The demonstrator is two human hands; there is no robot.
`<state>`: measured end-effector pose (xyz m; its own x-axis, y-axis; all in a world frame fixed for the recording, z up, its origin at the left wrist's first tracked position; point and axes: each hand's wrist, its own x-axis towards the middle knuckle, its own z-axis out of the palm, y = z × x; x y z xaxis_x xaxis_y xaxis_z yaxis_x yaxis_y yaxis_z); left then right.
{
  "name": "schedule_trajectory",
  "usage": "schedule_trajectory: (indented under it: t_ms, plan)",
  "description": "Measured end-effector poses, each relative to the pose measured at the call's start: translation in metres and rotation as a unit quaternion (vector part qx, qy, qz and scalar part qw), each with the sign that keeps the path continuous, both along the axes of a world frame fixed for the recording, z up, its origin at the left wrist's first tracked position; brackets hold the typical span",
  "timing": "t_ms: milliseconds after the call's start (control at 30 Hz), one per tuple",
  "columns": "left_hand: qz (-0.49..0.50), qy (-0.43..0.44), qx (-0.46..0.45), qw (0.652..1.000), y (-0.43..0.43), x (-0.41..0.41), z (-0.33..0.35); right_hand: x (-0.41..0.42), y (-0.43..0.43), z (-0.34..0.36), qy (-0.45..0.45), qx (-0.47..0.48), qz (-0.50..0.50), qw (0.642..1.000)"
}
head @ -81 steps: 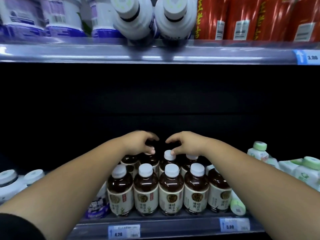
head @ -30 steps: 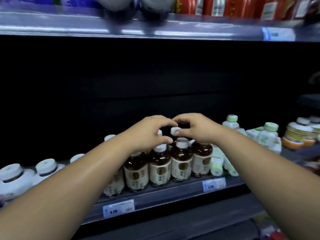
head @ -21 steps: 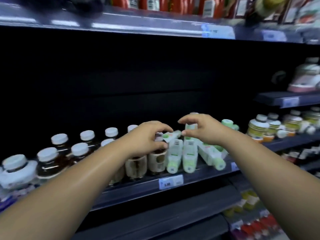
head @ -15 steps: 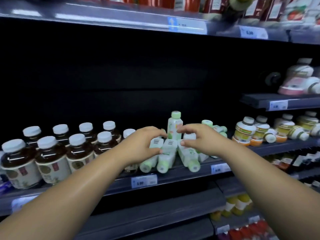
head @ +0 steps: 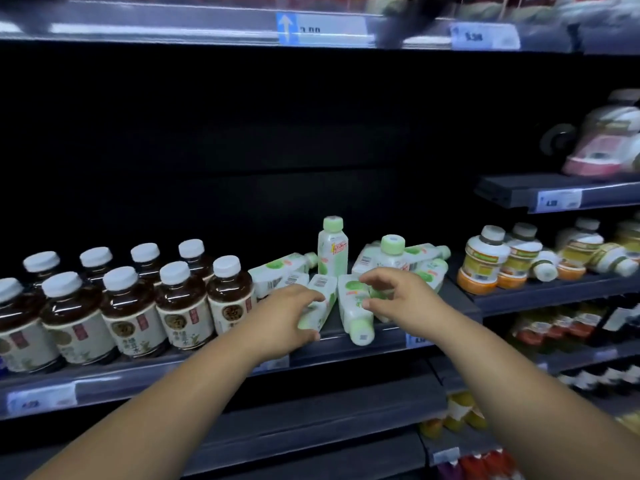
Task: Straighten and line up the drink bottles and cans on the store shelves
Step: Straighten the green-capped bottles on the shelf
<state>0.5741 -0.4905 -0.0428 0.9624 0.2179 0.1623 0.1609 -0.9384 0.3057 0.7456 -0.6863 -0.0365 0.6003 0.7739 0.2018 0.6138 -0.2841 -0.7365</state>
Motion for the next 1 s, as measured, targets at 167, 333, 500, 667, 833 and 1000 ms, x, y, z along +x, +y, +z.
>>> schedule_trajectory:
  t_ms: [167,333,500,667,833,1000]
  plan:
    - [0.067,0.129,0.117,0.982,0.009,0.008,-0.031,-0.004,-0.005,-0.016,-0.019,-0.047,-0.042,0.998]
    - [0.047,0.054,0.171,0.983,0.013,0.010,-0.042,-0.025,0.012,-0.034,-0.079,-0.029,-0.037,0.996]
    - [0.010,0.030,0.066,0.997,0.012,0.010,-0.047,-0.028,0.024,-0.040,-0.109,-0.083,0.001,0.991]
    - [0.024,0.012,0.016,1.000,0.002,0.019,-0.058,-0.004,0.019,-0.040,-0.147,-0.104,0.041,0.983]
    - [0.051,-0.003,0.028,0.998,-0.023,0.037,-0.058,0.028,-0.002,-0.041,-0.156,-0.128,0.071,0.977]
    - [0.048,0.007,0.002,0.999,-0.035,0.047,-0.039,0.044,-0.007,-0.024,-0.259,-0.180,0.150,0.937]
